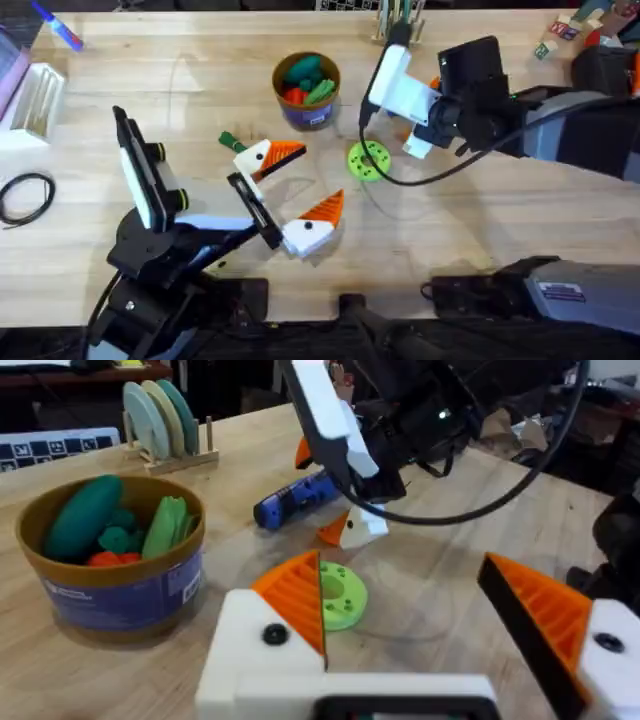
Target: Pick up the gripper from the table and insert it into the empty holder that is missing its gripper. Then pick up a screw, insert it into the mounting hole, and use the screwdriver to tighten it. Finally, clean up the table by picking up the vegetable and placing it into the bucket.
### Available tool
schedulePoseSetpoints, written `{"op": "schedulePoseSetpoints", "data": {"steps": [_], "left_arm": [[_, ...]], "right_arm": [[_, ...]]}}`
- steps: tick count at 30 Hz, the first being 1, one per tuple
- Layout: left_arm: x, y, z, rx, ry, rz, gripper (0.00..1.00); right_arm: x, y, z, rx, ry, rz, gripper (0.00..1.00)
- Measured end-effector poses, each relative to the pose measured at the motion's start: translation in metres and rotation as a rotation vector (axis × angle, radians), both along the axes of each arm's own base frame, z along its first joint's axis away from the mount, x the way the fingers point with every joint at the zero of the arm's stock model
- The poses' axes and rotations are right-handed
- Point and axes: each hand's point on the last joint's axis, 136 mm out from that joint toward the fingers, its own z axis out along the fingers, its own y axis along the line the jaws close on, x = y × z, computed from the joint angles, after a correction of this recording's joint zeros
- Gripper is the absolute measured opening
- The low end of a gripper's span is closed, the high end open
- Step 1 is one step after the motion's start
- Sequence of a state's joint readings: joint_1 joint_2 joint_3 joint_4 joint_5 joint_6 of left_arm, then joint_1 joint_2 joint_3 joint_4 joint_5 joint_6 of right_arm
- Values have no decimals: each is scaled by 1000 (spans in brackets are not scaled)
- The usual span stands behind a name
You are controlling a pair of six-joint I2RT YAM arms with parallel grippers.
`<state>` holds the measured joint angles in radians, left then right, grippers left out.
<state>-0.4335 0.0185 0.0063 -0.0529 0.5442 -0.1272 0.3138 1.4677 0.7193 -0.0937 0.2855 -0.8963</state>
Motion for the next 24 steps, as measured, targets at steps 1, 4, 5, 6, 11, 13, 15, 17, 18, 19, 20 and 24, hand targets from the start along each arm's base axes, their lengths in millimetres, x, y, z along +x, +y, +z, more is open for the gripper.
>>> {"op": "schedulePoseSetpoints", "data": {"steps": [1,4,5,6,11,13,15,17,18,19,20,24], "left_arm": [[0,0,0,0,0,0,976],[0,0,0,0,0,0,985],[1,0,0,0,-2,4,985],[2,1,1,1,-7,13,985],[10,7,22,-46,-70,71,985],[17,15,26,-69,-23,137,985],[23,26,34,-77,32,220,985],[28,40,46,-60,91,310,985],[29,48,51,-43,124,358,985],[31,55,55,-22,160,404,985],[33,63,58,7,199,453,985],[41,88,51,180,378,613,985]], "right_arm": [[-1,0,4,41,-6,-46,952],[3,2,24,163,-65,-164,951],[7,3,36,212,-97,-199,953],[10,4,48,253,-129,-227,954],[17,8,100,411,-259,-297,954],[15,8,110,443,-282,-311,955],[14,8,114,461,-293,-318,955],[13,12,117,476,-297,-315,956],[13,13,118,480,-297,-312,956],[12,16,118,484,-296,-307,956],[11,19,118,487,-294,-301,956],[8,31,118,494,-285,-270,958]]}}
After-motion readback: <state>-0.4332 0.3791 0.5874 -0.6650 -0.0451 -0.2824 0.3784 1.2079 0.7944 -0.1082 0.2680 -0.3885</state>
